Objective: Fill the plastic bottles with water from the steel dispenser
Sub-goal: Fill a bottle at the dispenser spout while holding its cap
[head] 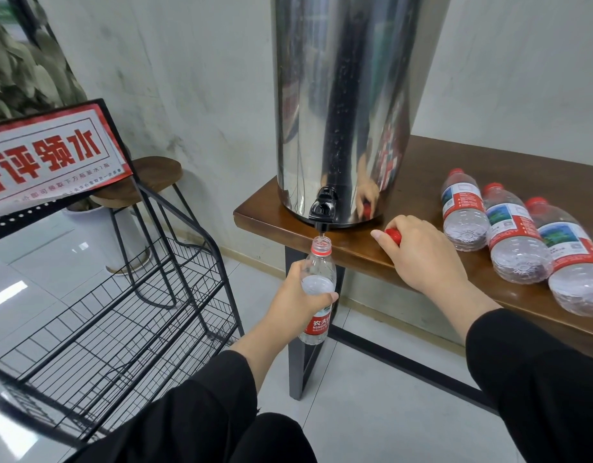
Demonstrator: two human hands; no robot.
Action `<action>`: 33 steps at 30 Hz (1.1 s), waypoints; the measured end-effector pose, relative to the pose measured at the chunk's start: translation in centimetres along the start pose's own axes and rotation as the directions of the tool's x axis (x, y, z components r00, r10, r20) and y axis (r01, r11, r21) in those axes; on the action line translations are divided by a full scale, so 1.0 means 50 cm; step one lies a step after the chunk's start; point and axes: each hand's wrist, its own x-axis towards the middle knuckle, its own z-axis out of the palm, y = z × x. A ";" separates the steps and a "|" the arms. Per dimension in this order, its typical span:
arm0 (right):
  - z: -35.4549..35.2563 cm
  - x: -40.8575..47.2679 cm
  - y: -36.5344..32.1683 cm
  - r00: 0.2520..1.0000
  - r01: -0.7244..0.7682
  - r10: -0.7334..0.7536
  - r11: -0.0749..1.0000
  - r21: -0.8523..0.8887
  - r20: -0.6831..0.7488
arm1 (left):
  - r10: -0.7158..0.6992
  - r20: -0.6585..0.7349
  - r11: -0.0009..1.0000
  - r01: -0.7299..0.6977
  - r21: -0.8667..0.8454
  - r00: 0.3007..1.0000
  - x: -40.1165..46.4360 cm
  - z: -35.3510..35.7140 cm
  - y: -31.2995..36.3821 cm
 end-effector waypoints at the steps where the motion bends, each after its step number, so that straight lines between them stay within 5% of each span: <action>1: 0.000 0.000 -0.001 1.000 -0.001 0.001 1.000 0.001 0.000 | 0.001 -0.002 1.000 -0.001 0.000 1.000 0.000 0.000 -0.001; 33: 0.001 0.002 0.001 1.000 0.000 0.000 1.000 -0.007 -0.002 | -0.010 0.001 0.999 0.010 0.031 1.000 -0.002 -0.001 0.008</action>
